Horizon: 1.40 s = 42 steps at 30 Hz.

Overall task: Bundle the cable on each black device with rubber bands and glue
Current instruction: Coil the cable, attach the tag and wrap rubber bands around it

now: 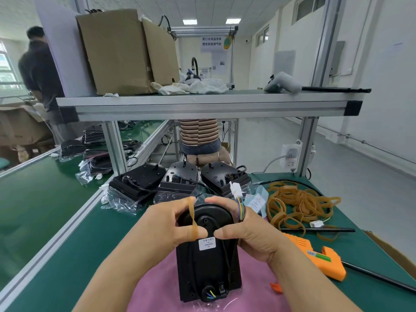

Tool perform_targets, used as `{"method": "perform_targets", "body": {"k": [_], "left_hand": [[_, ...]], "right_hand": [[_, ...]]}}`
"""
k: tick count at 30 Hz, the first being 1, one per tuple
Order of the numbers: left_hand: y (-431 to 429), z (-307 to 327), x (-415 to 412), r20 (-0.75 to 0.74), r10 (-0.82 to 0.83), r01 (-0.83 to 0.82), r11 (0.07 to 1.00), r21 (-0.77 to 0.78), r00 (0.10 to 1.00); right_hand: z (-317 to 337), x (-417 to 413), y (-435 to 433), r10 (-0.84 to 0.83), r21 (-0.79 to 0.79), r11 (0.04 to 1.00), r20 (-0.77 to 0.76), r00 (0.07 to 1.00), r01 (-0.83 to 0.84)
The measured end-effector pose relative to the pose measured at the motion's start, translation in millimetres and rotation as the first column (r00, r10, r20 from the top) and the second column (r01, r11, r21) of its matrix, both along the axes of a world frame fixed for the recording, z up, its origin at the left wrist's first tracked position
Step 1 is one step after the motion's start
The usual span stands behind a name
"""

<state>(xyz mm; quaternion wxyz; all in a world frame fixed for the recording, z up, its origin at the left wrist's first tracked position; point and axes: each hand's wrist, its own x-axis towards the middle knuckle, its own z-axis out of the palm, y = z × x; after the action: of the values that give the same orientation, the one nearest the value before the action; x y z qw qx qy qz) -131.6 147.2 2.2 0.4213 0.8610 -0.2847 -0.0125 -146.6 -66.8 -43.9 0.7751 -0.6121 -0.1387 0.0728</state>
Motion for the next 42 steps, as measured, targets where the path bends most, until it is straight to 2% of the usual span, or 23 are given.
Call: {"method": "perform_targets", "body": {"k": [3, 5, 8, 10, 12, 13, 14, 15, 17, 20, 22, 31, 33, 35, 36, 39, 42], "left_hand": [[-4.8, 0.2, -0.3, 0.035, 0.026, -0.026, 1.000, 0.012, 0.999], [-5.5, -2.6, 0.4, 0.029, 0.057, -0.056, 0.998, -0.012, 0.998], [-4.9, -9.5, 0.9, 0.010, 0.108, -0.107, 0.993, -0.053, 0.994], [-4.4, -13.0, 1.7, 0.010, 0.111, -0.110, 0.993, -0.040, 0.994], [-3.0, -12.9, 1.8, 0.007, 0.080, -0.080, 0.997, -0.019, 0.997], [-2.3, -12.6, 2.2, 0.007, 0.063, -0.063, 0.998, -0.007, 0.998], [-1.9, -11.9, 2.5, 0.011, 0.050, -0.050, 0.999, 0.001, 0.999], [-1.9, -11.1, 3.2, 0.021, 0.042, -0.042, 0.999, 0.008, 0.999], [-2.7, -6.1, 1.7, 0.042, 0.015, -0.016, 1.000, 0.021, 0.999], [-5.4, 0.8, -2.8, 0.073, -0.074, 0.071, 0.997, 0.035, 0.995], [-5.3, 0.9, -3.5, 0.065, -0.051, 0.049, 0.998, 0.026, 0.997], [-4.5, 0.2, -12.5, 0.068, -0.004, 0.002, 1.000, 0.020, 0.998], [-3.4, -1.6, -12.5, 0.087, -0.012, 0.009, 0.999, 0.034, 0.996], [4.3, -4.6, -9.0, 0.100, 0.020, -0.024, 0.999, 0.037, 0.995], [7.9, -5.3, -7.7, 0.086, 0.049, -0.051, 0.999, 0.017, 0.995], [3.1, -2.8, -7.3, 0.068, 0.011, -0.013, 0.999, 0.029, 0.998], [-12.6, 0.1, -12.9, 0.114, -0.067, 0.060, 0.996, 0.063, 0.991]], "right_hand": [[1.4, 2.1, -8.0, 0.031, -0.040, 0.999, -0.044, 0.999, -0.032], [6.9, 3.5, -19.6, -0.008, -0.106, 0.994, -0.140, 0.990, -0.007], [14.7, 5.2, -37.7, -0.296, -0.209, 0.946, -0.241, 0.924, 0.248], [21.1, 2.4, -36.4, -0.548, -0.345, 0.806, -0.127, 0.827, 0.481], [26.7, -3.9, -21.7, -0.692, -0.453, 0.556, 0.212, 0.690, 0.697], [30.2, -8.5, -11.5, -0.671, -0.429, 0.473, 0.390, 0.630, 0.769], [34.6, -13.2, 1.3, -0.614, -0.406, 0.437, 0.517, 0.596, 0.803], [39.3, -18.5, 15.7, -0.541, -0.408, 0.432, 0.597, 0.593, 0.805], [45.0, -25.2, 41.1, -0.395, -0.476, 0.438, 0.660, 0.638, 0.763], [54.5, -25.7, 62.2, -0.265, -0.629, 0.353, 0.643, 0.718, 0.693], [61.1, -24.2, 65.0, -0.244, -0.711, 0.283, 0.596, 0.765, 0.644], [91.8, -26.3, 65.9, -0.109, -0.866, 0.227, 0.431, 0.896, 0.445], [100.8, -28.7, 61.7, -0.123, -0.869, 0.164, 0.451, 0.884, 0.466], [110.9, -30.8, 43.9, -0.201, -0.837, 0.047, 0.527, 0.826, 0.546], [116.0, -32.6, 32.9, -0.242, -0.823, 0.025, 0.545, 0.802, 0.567], [121.7, -36.9, 19.6, -0.271, -0.777, 0.127, 0.570, 0.775, 0.616], [110.7, -38.5, 36.6, -0.207, -0.789, 0.184, 0.552, 0.807, 0.587]]}}
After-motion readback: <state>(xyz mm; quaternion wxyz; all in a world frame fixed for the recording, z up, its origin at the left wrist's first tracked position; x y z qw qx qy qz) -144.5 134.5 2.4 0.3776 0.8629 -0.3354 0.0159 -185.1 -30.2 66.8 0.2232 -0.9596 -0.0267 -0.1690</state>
